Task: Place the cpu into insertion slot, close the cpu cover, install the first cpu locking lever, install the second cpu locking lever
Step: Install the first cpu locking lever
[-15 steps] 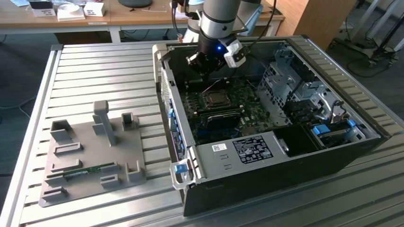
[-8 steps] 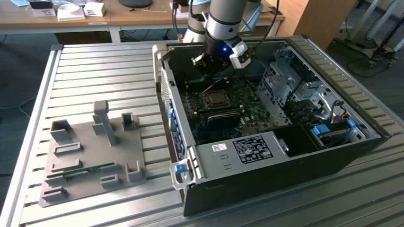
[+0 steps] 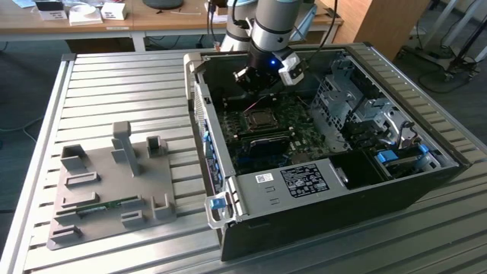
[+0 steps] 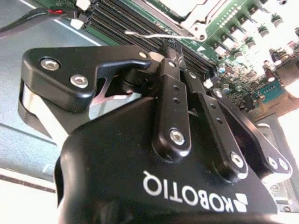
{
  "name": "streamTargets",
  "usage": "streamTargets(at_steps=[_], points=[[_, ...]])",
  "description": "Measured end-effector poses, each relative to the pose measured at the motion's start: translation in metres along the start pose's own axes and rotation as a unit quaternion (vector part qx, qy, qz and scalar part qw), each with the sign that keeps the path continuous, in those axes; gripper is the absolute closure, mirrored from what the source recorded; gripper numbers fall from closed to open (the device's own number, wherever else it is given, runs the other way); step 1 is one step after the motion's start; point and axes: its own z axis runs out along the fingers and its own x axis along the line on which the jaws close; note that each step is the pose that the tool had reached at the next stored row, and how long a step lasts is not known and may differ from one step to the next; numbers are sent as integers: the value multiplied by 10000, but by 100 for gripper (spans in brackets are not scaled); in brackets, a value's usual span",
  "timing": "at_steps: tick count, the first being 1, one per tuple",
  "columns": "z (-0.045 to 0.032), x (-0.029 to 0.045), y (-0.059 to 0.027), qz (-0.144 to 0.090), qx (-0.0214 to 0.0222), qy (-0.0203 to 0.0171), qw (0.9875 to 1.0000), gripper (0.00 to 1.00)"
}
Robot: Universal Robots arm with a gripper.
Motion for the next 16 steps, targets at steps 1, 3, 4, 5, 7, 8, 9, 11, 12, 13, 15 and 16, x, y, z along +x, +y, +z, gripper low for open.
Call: streamTargets(at_steps=[1,3,4,5,7,8,9,11,12,13,15,16], points=[[7,-7,2,0,-1,0,10000,89],[21,-14,7,1,-1,0,10000,89],[28,-17,9,1,-1,1,10000,89],[36,-20,12,1,0,2,10000,89],[64,-30,22,1,0,3,10000,89],[80,-50,24,2,-1,2,10000,89],[83,-53,25,2,-1,2,10000,89],[87,-57,25,2,0,3,10000,89],[87,-58,25,2,0,3,10000,89],[88,-59,25,2,0,3,10000,89],[90,-65,25,1,0,3,10000,89],[92,-67,25,2,0,3,10000,89]])
